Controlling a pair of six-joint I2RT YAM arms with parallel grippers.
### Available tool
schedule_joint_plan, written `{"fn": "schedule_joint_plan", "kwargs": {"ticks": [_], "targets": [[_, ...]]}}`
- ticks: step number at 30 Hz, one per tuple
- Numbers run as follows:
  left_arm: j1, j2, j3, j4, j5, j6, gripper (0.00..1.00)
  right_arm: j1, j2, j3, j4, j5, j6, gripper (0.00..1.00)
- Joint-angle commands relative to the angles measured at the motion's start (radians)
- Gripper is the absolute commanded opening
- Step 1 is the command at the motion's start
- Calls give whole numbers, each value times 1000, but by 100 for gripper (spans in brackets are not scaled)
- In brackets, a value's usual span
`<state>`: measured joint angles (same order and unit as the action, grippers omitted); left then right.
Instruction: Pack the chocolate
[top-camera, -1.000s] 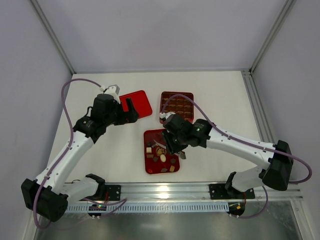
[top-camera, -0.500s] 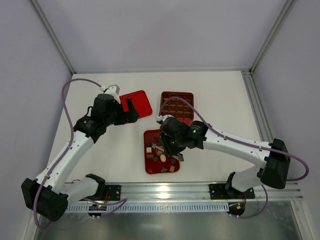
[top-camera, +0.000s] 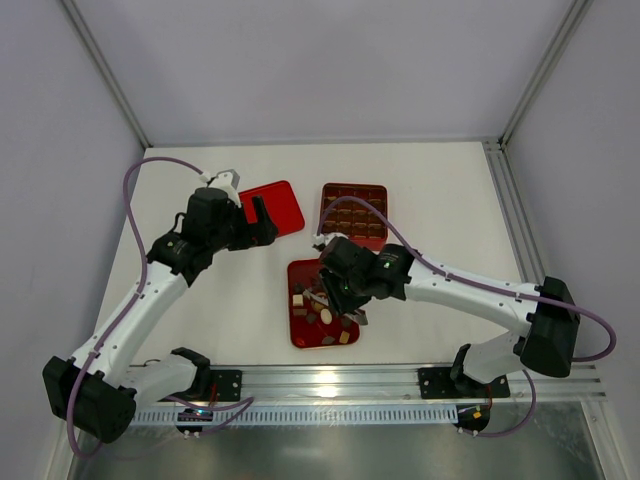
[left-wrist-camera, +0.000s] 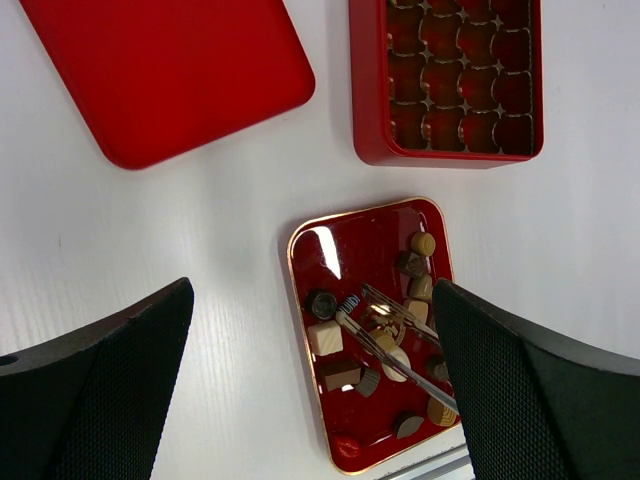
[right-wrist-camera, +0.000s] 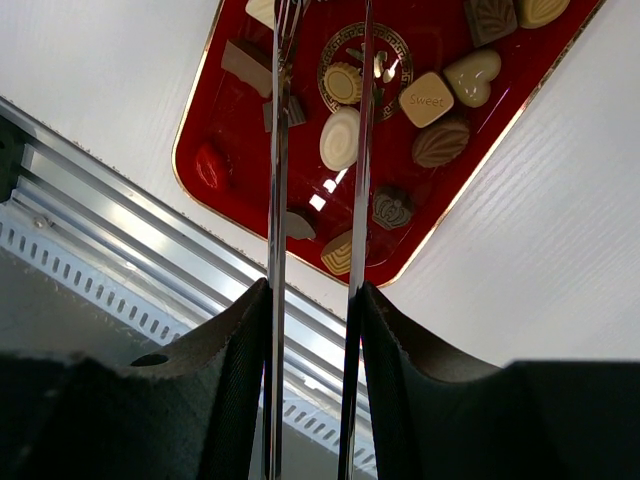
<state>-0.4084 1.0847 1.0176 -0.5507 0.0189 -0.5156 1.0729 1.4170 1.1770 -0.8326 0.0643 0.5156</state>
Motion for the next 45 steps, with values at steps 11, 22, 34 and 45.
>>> {"fn": "schedule_joint_plan", "kwargs": {"ticks": [11,22,34,45], "targets": [[-1,-2,-1,15,-10,12,100,18,25,-11,43,6,12,42],[-1,1,1,14,-11,11,100,16,40,-13,53,29,12,42],[-1,0,-1,14,-10,11,99,18,36,-16,50,31,14,38],[-1,0,1,14,-10,9,100,16,4,18,10,66,15,36]]}}
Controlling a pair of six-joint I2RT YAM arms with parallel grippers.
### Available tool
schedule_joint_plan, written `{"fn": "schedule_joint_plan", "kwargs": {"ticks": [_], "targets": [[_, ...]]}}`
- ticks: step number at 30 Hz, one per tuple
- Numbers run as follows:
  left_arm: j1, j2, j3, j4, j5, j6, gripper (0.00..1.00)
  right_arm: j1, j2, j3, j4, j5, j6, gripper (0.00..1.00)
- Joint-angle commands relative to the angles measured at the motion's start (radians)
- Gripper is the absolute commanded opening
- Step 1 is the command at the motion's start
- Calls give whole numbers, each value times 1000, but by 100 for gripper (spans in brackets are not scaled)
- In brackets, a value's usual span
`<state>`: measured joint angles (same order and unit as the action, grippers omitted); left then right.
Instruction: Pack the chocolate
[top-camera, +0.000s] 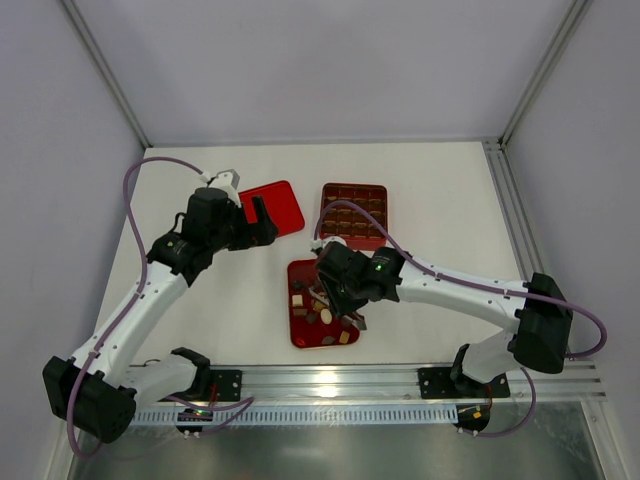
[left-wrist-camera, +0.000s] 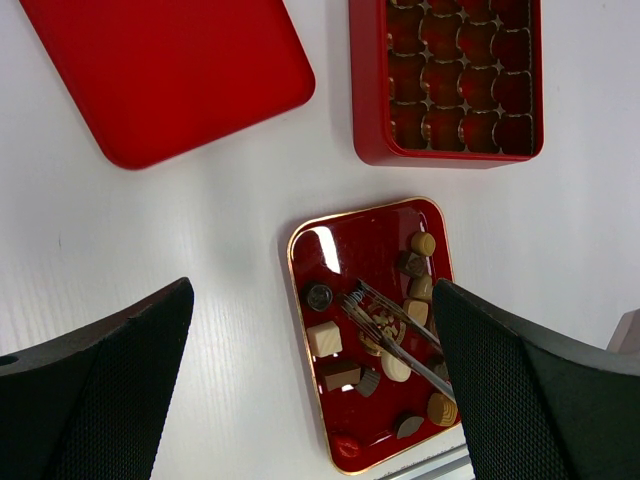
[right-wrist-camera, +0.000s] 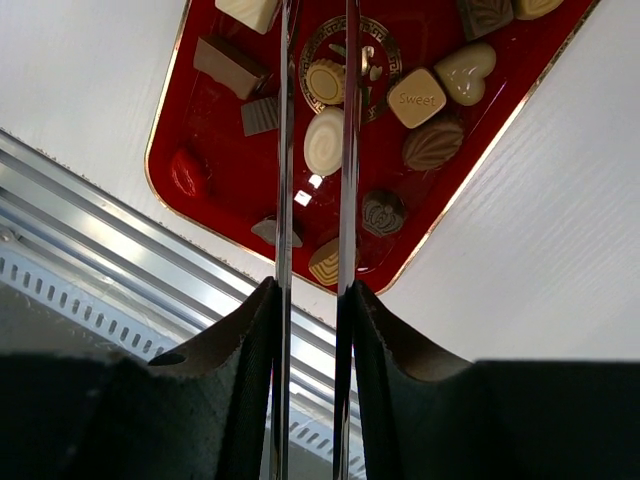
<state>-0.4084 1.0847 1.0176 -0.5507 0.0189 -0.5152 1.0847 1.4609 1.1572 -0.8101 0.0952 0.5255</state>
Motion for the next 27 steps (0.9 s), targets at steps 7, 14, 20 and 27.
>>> {"fn": "schedule_joint_plan", "kwargs": {"ticks": [7,14,20,27], "targets": [[-1,-2,-1,14,-10,9,100,4,-62,52,-31,49,7,36],[-1,-2,-1,14,-10,11,100,-2,-77,62,-44,51,7,36],[-1,-3,-1,14,-10,9,100,-20,-93,73,-54,52,5,36],[-3,-2,-1,14,-8,7,100,-83,-93,130,-57,32,-16,36]]}}
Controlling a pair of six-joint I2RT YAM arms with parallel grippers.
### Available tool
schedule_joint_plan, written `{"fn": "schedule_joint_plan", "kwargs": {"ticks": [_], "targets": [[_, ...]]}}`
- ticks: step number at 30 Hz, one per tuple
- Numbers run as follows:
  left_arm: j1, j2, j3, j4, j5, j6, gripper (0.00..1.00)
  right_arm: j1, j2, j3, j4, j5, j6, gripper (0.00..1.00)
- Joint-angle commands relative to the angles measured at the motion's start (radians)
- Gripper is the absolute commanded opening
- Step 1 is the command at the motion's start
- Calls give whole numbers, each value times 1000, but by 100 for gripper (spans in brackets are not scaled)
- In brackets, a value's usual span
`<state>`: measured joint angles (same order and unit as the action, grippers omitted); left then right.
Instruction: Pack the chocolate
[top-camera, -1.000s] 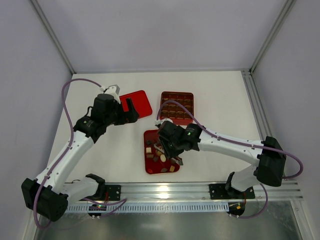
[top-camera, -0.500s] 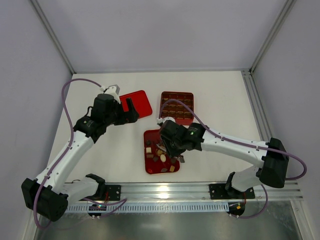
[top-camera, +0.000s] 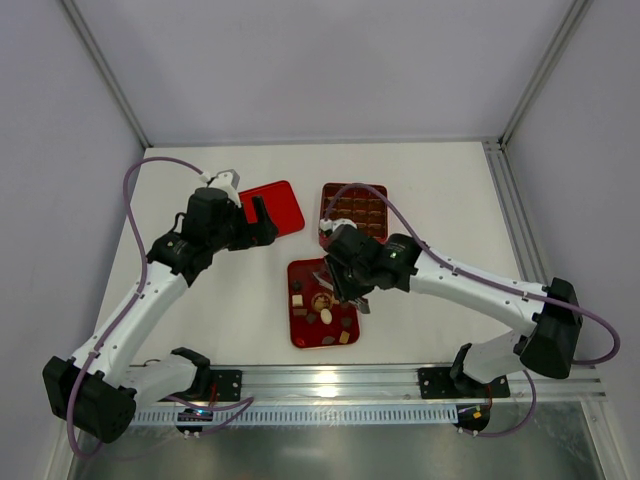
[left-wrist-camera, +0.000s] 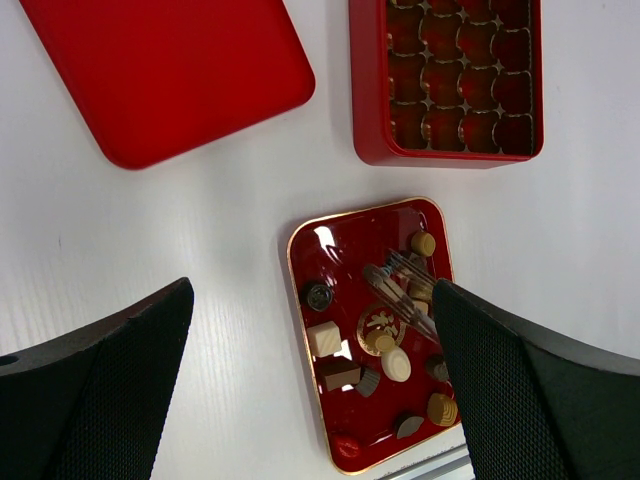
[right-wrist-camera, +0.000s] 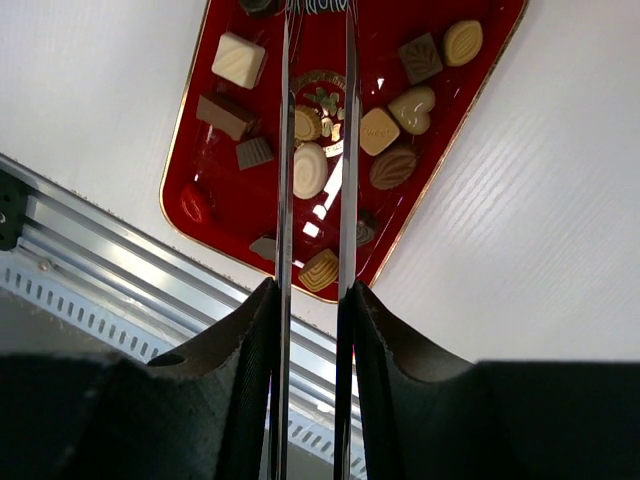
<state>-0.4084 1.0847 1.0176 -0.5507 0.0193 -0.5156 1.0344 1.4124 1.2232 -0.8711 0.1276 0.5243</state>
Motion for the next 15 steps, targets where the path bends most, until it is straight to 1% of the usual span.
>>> {"fn": "schedule_joint_plan", "kwargs": {"ticks": [1,9,15], "targets": [[-1,-3,-1,14,-7,8,100,-45,-43,71,1,-2,-20,36],[-3,0,1,14,1,6,100,-204,-26,165,23,-14,-72,36],[-3,-2,2,15,7,6,100,-344,34,226,75,1,-93,36]]}}
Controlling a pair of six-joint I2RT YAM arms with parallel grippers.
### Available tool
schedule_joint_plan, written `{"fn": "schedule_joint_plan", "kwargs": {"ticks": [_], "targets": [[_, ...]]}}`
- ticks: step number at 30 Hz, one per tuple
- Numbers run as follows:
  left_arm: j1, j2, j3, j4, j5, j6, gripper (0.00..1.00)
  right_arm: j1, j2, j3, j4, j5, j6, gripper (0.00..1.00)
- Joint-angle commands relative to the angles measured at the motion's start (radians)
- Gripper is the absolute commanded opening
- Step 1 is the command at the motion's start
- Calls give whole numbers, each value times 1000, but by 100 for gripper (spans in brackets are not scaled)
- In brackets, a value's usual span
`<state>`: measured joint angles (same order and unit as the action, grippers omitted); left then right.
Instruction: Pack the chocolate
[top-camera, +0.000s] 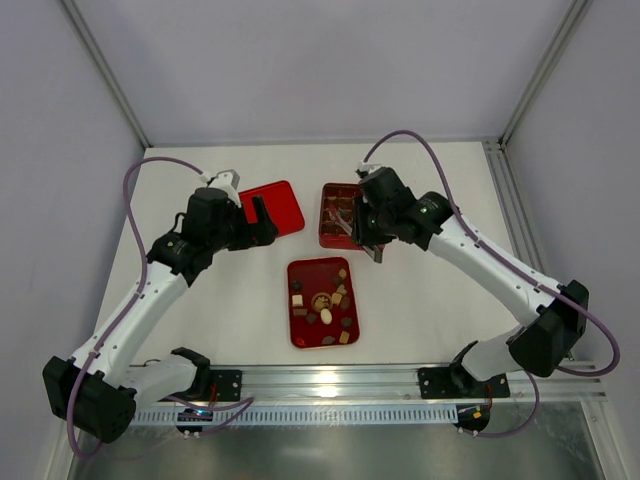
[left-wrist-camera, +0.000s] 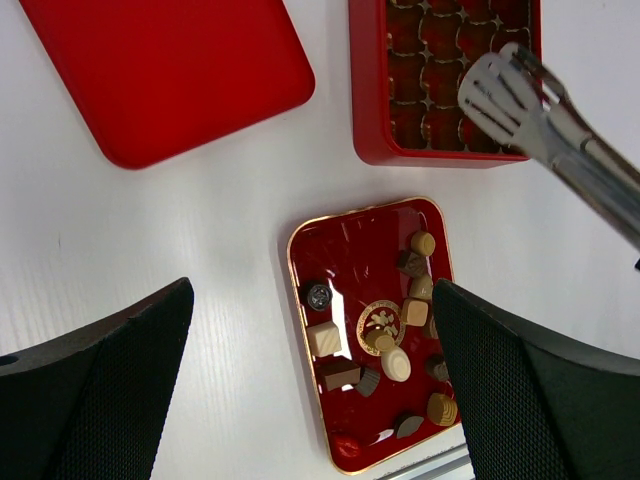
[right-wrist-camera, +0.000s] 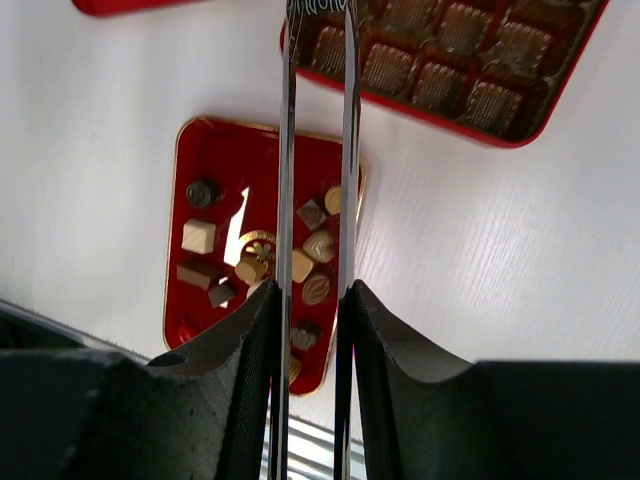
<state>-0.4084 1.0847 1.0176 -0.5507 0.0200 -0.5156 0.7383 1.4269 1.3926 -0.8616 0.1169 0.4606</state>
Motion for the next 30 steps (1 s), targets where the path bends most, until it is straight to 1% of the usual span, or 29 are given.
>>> {"fn": "schedule_joint_plan", "kwargs": {"ticks": [1,4,14,21,26,27,30], "targets": [[-1,0,-1,17,3,5,100,-63,26,60,78,12,-31,36],[-1,0,1,15,3,6,100,-131,85,103,96,9,-40,36],[-1,3,-1,15,-3,6,100,-209,256,217,125,-22,-56,36],[-1,4,-1,15,-9,9,100,-215,328,249,134,-19,-60,36],[-1,6,1,15,-8,8,100,-217,348,255,142,-3,-63,37],[-1,7,1,15,-9,9,100,-215,352,256,141,0,-65,39],[-1,9,-1,15,-11,8,100,-215,363,266,138,9,-68,41]]}}
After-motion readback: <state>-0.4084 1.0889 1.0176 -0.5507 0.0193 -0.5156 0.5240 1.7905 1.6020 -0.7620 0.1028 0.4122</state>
